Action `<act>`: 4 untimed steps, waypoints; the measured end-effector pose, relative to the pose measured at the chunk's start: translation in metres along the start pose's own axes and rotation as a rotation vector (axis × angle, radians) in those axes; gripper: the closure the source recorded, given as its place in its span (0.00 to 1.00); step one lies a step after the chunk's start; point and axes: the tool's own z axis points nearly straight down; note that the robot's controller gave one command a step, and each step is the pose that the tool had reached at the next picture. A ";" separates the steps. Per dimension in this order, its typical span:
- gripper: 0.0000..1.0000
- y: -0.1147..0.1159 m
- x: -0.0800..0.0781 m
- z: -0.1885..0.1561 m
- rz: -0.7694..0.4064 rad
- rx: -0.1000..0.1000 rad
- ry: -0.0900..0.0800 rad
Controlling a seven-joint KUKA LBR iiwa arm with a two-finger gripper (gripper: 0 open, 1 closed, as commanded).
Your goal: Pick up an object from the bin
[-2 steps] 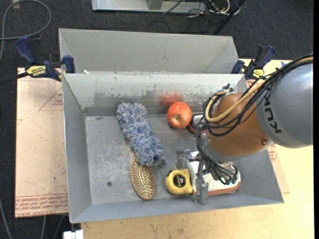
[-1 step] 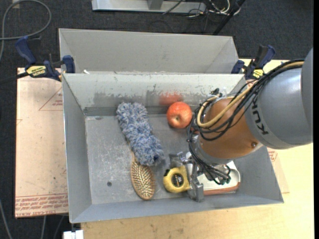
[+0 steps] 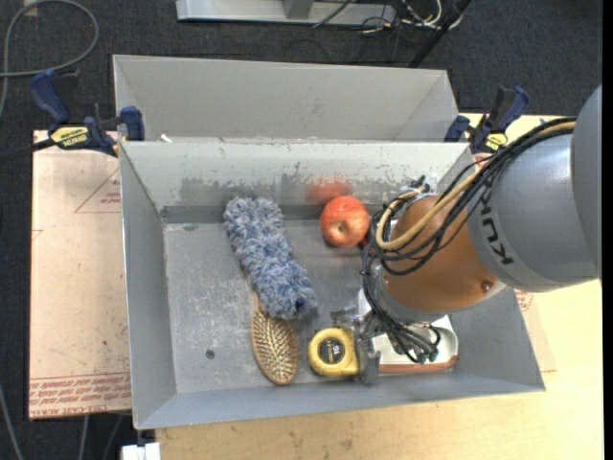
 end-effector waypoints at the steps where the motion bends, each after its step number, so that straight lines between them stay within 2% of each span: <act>1: 1.00 0.000 0.000 0.000 0.000 0.000 0.000; 2: 1.00 0.000 0.004 -0.037 -0.010 -0.003 0.011; 3: 1.00 -0.003 -0.001 -0.078 -0.002 -0.001 0.001; 4: 1.00 -0.013 0.009 -0.132 0.028 -0.004 0.011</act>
Offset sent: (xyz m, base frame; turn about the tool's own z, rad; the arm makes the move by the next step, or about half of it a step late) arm -0.0022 -0.0055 0.1478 -0.0418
